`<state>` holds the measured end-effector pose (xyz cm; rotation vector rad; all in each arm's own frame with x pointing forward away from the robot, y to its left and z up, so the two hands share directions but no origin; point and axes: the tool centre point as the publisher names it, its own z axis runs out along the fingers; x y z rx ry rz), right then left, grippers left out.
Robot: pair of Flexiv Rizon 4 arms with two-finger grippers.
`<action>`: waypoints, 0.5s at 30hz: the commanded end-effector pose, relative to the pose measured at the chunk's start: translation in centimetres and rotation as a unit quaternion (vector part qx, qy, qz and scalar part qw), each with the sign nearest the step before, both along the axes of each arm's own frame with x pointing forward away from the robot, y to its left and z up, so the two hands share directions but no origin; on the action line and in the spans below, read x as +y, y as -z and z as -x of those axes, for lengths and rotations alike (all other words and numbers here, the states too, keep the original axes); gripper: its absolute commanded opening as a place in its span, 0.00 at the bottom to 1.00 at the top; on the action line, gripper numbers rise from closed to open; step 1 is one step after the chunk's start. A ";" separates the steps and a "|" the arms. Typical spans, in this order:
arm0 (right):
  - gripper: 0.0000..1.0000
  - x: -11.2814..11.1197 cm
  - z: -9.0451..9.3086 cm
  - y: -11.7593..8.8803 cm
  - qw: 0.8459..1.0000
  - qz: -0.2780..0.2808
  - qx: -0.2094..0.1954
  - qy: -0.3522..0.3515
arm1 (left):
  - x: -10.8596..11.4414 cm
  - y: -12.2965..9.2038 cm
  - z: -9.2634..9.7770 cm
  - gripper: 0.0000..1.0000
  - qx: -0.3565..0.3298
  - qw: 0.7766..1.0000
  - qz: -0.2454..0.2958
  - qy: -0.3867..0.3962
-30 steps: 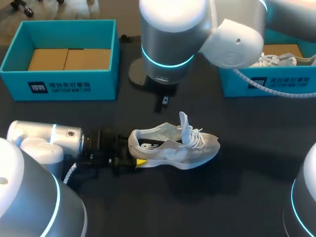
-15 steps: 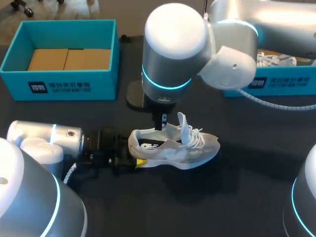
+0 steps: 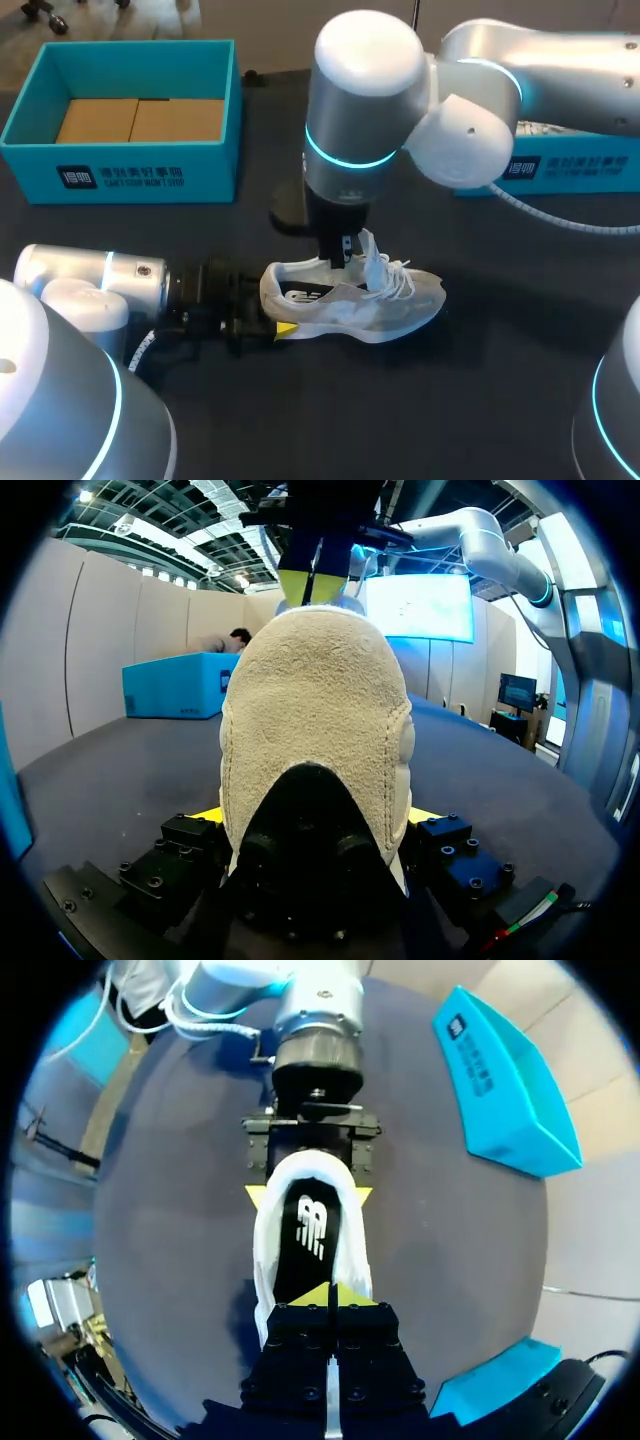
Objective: Take the shoe out of the shoebox, open the shoe tongue, remove and reinsert the insole, then place the shoe into the shoebox
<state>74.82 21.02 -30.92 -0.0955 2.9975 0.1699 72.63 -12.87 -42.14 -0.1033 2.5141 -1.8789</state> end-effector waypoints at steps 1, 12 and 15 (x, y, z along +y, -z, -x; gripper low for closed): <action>0.00 -0.1 -0.5 2.1 0.999 -0.012 0.029 -0.022 | 0.0 0.0 0.1 0.00 0.000 1.000 -0.001 0.000; 0.00 -1.0 0.3 4.4 0.996 0.009 0.078 -0.045 | 0.0 0.0 0.1 0.00 0.000 1.000 -0.001 0.000; 0.00 -1.1 0.4 4.9 0.995 0.011 0.084 -0.046 | 0.0 0.0 0.1 0.00 0.000 1.000 -0.001 0.000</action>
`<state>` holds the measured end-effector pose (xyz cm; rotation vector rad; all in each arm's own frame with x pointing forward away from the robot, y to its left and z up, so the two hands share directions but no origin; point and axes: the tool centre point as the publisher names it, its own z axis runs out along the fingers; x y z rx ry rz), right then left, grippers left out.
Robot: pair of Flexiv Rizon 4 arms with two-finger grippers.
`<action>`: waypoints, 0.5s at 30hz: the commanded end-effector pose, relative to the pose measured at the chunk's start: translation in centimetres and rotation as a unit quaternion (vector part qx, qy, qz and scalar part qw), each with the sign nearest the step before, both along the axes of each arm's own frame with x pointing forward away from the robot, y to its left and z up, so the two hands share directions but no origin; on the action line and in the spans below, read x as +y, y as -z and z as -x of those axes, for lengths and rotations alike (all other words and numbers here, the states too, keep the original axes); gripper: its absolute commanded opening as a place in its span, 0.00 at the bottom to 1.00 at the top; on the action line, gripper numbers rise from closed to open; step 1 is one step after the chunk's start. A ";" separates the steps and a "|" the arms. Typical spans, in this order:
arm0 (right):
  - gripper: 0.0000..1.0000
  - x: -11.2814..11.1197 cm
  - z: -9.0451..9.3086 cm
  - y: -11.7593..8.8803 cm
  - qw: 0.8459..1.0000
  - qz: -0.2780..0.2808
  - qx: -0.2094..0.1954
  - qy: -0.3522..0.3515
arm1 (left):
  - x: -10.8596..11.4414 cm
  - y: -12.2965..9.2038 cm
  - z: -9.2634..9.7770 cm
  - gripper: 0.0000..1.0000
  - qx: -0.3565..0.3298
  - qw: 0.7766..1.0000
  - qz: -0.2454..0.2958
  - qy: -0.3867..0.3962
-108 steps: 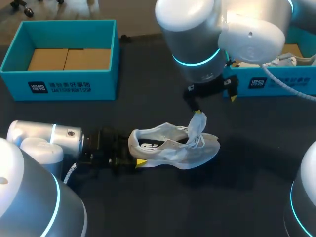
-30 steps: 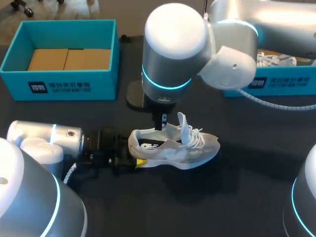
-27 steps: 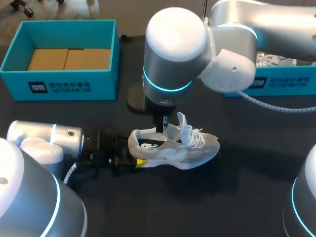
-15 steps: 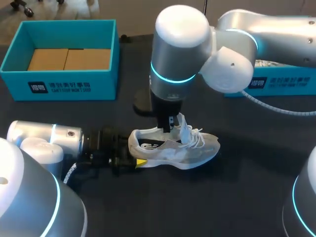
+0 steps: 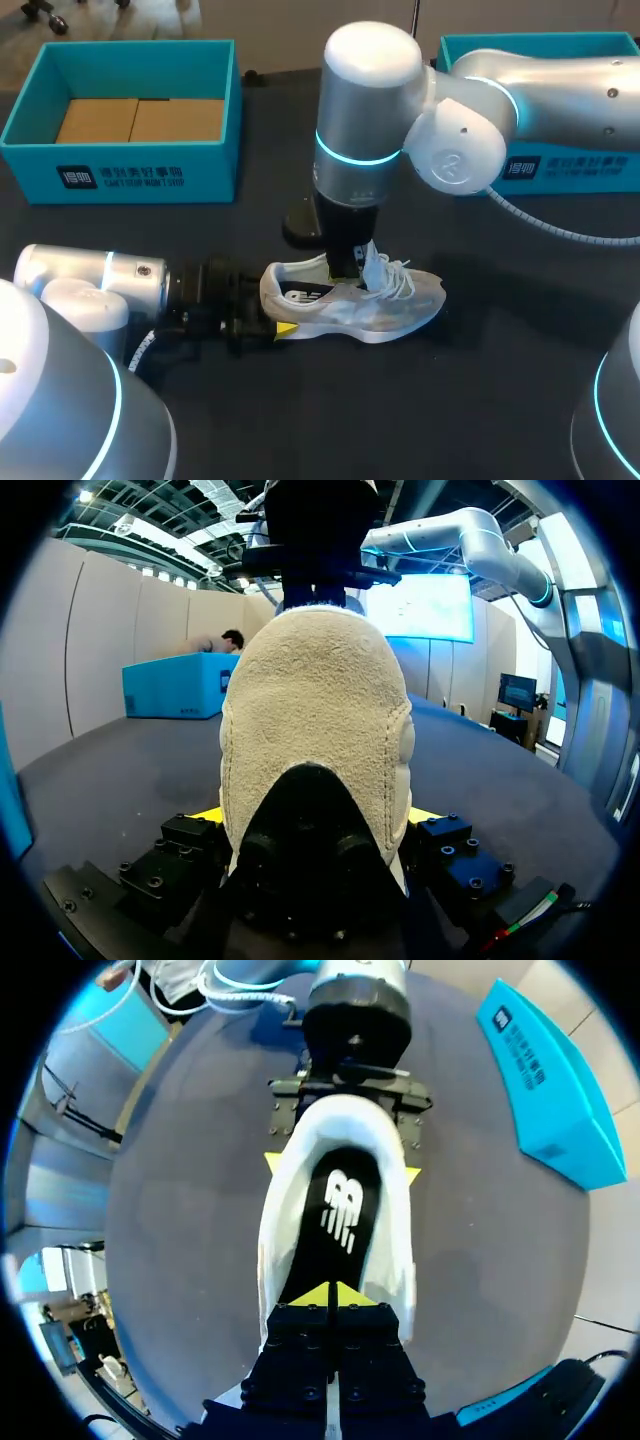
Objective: Take the shoe out of the shoebox, open the shoe tongue, remove and reinsert the insole, then place the shoe into the shoebox
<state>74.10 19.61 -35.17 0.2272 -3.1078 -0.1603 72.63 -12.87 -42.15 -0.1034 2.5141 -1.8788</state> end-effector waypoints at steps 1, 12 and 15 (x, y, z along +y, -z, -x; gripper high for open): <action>0.00 0.2 -0.2 0.9 1.000 0.006 0.012 -0.004 | 0.0 0.0 0.1 0.00 0.000 1.000 -0.001 0.000; 0.01 -0.4 -0.1 2.6 1.000 0.007 0.027 0.002 | 0.0 0.0 0.1 0.00 0.000 1.000 -0.001 0.000; 0.24 -0.4 -0.2 2.8 1.000 0.008 0.024 0.004 | 0.0 0.0 0.1 0.00 0.000 1.000 -0.001 0.000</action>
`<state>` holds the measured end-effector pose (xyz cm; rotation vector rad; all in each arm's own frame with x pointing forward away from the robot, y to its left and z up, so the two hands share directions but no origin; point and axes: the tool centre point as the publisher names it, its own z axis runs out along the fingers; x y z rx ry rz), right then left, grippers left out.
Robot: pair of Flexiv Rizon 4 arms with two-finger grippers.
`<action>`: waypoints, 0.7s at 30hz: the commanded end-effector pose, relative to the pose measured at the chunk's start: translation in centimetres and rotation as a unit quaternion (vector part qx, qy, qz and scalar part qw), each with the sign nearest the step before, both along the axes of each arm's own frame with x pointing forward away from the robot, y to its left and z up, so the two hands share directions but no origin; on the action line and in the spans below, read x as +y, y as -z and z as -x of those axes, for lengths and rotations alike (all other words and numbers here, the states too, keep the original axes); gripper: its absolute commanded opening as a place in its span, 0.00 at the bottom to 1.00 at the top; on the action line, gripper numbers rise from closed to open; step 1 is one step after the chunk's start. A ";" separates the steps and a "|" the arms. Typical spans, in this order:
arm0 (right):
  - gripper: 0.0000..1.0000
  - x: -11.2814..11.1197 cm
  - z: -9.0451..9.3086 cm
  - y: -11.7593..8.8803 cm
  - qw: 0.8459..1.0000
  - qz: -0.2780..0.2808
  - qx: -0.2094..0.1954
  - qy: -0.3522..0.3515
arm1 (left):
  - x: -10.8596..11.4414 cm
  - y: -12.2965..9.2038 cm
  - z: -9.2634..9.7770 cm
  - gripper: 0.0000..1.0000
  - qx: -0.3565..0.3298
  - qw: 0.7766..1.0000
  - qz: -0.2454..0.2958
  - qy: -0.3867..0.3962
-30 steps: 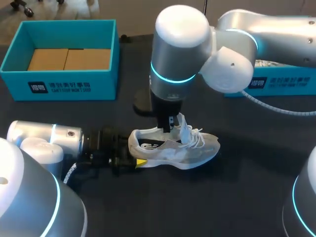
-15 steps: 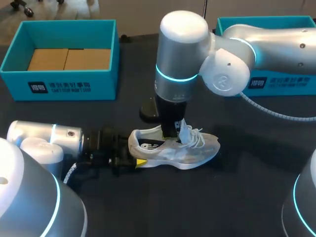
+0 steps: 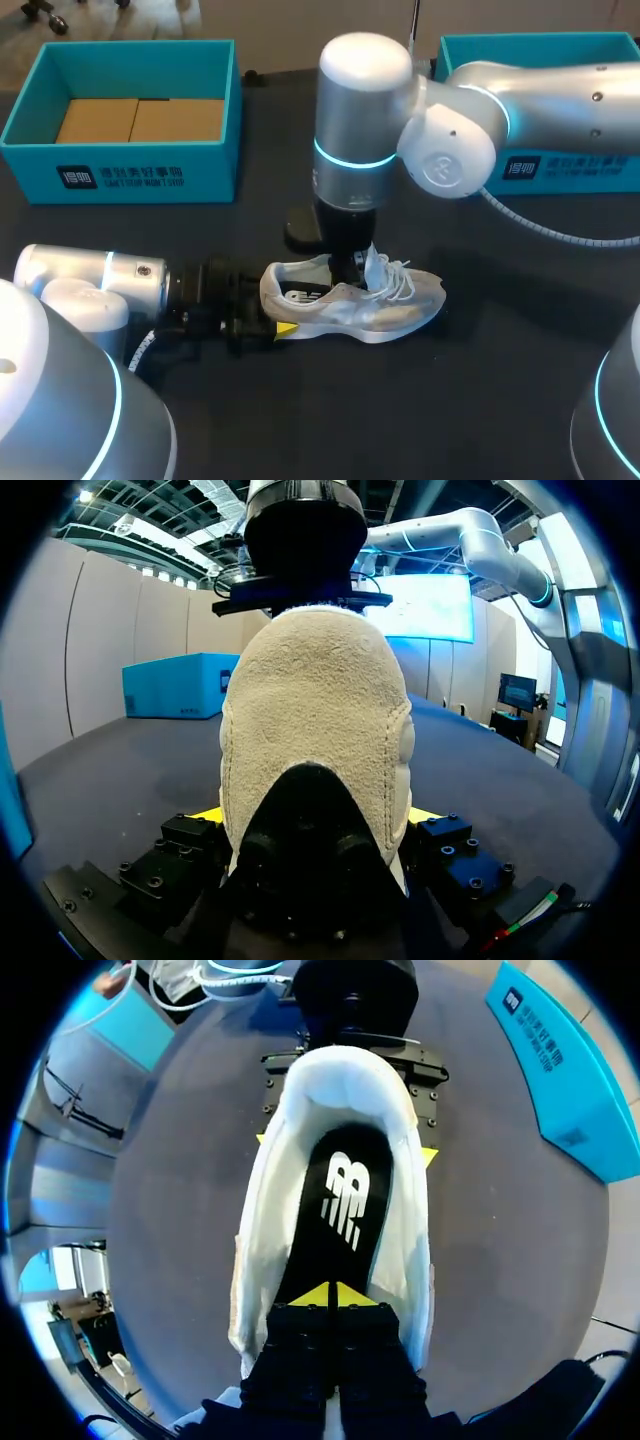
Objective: Take the shoe out of the shoebox, open the shoe tongue, remove and reinsert the insole, then place the shoe into the shoebox
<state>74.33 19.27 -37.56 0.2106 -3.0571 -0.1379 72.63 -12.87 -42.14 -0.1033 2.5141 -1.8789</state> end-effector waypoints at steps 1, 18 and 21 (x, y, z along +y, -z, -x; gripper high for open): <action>0.25 -0.1 0.0 0.5 1.000 0.000 -0.004 0.002 | 0.0 0.0 0.1 0.00 0.000 1.000 -0.001 0.000; 0.33 0.8 -1.2 2.1 1.000 -0.006 -0.028 0.010 | 0.0 0.0 0.1 0.00 0.000 1.000 -0.001 0.000; 0.35 1.0 -1.3 2.7 1.000 -0.011 -0.026 0.011 | 0.0 0.0 0.1 0.00 0.000 1.000 -0.001 0.000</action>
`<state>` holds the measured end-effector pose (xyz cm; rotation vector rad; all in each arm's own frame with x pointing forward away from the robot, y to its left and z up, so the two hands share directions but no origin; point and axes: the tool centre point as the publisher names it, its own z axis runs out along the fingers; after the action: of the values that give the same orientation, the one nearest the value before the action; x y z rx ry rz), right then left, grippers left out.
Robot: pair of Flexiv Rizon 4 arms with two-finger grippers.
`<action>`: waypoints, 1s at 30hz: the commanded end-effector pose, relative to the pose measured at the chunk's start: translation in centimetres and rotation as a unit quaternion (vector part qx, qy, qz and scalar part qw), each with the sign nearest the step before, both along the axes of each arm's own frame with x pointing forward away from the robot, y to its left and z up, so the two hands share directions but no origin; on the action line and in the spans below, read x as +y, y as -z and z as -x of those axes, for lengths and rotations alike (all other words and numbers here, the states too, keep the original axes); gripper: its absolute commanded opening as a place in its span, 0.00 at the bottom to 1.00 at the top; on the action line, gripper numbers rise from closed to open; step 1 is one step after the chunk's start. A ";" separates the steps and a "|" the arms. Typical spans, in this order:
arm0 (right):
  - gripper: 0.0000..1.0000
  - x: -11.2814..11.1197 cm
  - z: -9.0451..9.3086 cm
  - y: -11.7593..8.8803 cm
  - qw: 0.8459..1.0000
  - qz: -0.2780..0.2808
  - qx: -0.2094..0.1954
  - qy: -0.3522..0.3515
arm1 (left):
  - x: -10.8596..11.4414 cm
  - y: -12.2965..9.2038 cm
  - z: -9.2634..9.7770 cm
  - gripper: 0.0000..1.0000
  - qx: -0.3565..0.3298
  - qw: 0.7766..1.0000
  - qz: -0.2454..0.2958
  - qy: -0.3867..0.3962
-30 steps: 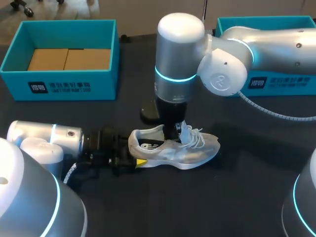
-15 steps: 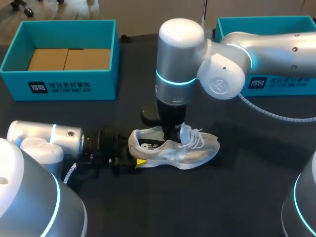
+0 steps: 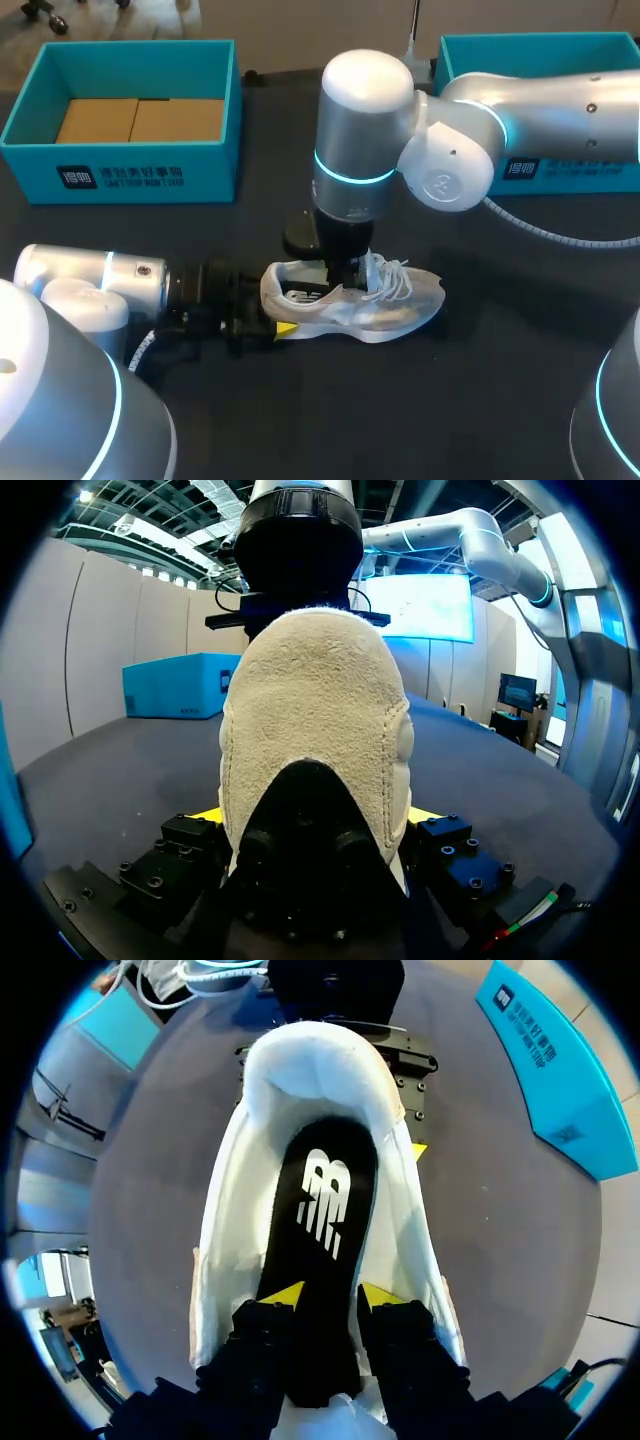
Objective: Take the shoe out of the shoebox, open the shoe tongue, remove and reinsert the insole, then place the shoe into the shoebox
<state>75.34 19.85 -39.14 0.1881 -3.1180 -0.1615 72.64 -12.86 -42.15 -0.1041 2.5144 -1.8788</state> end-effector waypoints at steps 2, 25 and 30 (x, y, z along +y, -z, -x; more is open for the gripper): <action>0.35 0.6 -0.3 1.4 1.000 -0.004 0.008 0.000 | 0.0 0.0 0.1 0.00 0.000 1.000 -0.001 0.000; 0.00 -0.9 2.4 -0.7 0.998 -0.001 0.030 0.055 | 0.0 0.0 0.1 0.00 0.000 1.000 -0.001 0.000; 0.00 -1.8 2.3 -2.9 0.998 -0.008 0.013 0.068 | 0.0 0.0 0.1 0.00 0.000 1.000 -0.001 0.000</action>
<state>73.86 19.75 -38.30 -0.0196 -3.0729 -0.1668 72.55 -12.89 -42.16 -0.1020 2.5135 -1.8801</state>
